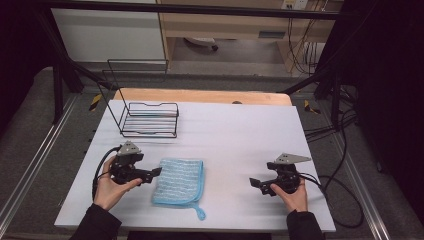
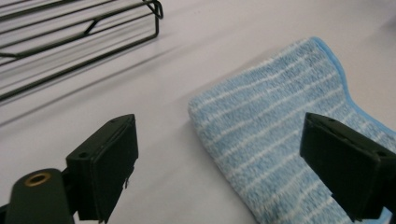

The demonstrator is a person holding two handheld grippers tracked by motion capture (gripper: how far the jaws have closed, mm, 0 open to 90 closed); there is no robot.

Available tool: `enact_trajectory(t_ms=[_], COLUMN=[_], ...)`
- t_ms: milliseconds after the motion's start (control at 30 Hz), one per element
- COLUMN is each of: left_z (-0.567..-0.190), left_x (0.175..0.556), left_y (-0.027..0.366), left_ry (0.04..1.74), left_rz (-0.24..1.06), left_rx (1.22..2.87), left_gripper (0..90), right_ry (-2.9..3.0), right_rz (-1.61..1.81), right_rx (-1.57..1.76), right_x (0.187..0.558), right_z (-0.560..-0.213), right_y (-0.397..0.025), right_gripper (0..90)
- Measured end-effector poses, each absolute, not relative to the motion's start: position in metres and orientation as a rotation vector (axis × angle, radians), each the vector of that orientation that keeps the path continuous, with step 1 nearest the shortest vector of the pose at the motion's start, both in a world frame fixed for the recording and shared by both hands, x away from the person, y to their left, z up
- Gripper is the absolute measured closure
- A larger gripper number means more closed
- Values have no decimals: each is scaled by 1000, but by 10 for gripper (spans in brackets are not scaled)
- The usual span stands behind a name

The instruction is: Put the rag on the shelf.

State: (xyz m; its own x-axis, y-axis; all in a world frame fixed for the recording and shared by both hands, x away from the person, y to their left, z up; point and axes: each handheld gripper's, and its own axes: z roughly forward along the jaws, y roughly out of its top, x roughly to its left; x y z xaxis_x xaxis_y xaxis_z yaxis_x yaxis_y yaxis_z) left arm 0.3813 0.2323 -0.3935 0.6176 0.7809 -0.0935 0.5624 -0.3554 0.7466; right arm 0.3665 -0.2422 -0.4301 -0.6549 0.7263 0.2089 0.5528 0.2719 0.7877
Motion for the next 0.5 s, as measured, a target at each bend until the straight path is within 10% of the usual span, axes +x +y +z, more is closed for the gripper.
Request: enact_trajectory(t_ms=[500], left_z=[-415], left_x=[416], left_y=[217], left_ry=[1147], left_rz=[368], left_rx=[2066], left_gripper=[241], right_ry=[2354], right_rz=[1315], right_rx=[1191], right_x=[367], right_z=[-431], right_y=[-242], right_gripper=[12])
